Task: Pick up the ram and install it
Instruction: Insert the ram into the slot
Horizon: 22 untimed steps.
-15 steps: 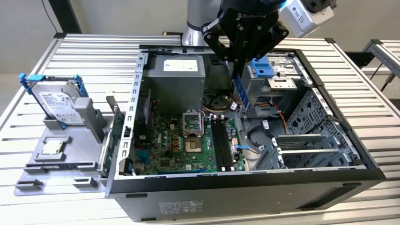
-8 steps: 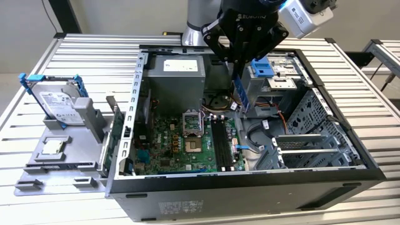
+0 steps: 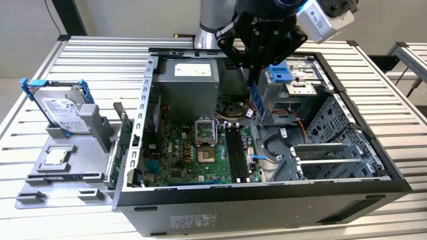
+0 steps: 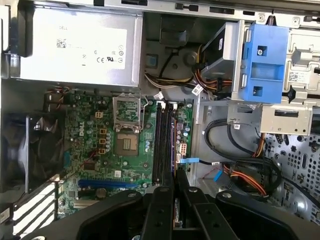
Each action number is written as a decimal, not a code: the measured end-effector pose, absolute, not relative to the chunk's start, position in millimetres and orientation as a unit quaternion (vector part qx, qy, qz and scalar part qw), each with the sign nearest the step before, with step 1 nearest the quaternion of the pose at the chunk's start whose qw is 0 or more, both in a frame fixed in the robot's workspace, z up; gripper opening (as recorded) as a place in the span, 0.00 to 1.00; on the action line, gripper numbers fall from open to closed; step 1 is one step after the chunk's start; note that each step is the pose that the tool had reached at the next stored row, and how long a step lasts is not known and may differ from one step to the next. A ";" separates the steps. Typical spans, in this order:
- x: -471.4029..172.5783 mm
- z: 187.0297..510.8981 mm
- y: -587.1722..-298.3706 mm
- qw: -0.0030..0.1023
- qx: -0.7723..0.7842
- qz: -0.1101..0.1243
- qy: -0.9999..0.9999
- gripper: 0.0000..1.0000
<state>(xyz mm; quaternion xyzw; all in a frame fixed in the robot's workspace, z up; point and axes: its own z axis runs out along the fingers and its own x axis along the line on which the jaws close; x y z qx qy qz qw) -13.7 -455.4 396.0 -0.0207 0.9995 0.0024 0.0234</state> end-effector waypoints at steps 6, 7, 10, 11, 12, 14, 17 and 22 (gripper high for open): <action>-13.7 394.7 -455.4 0.023 -0.020 0.001 1.000 0.00; -13.7 394.4 -455.4 0.023 -0.019 0.000 1.000 0.00; -13.7 394.0 -455.4 0.023 -0.019 -0.001 1.000 0.00; -13.7 393.7 -455.3 0.023 -0.018 -0.001 1.000 0.00; -13.7 393.5 -455.3 0.023 -0.018 -0.001 1.000 0.00; -13.7 392.9 -455.3 0.023 -0.018 -0.002 1.000 0.00; -13.6 391.5 -455.3 0.023 -0.017 -0.002 1.000 0.00; -13.5 390.0 -455.3 0.023 -0.016 -0.002 1.000 0.00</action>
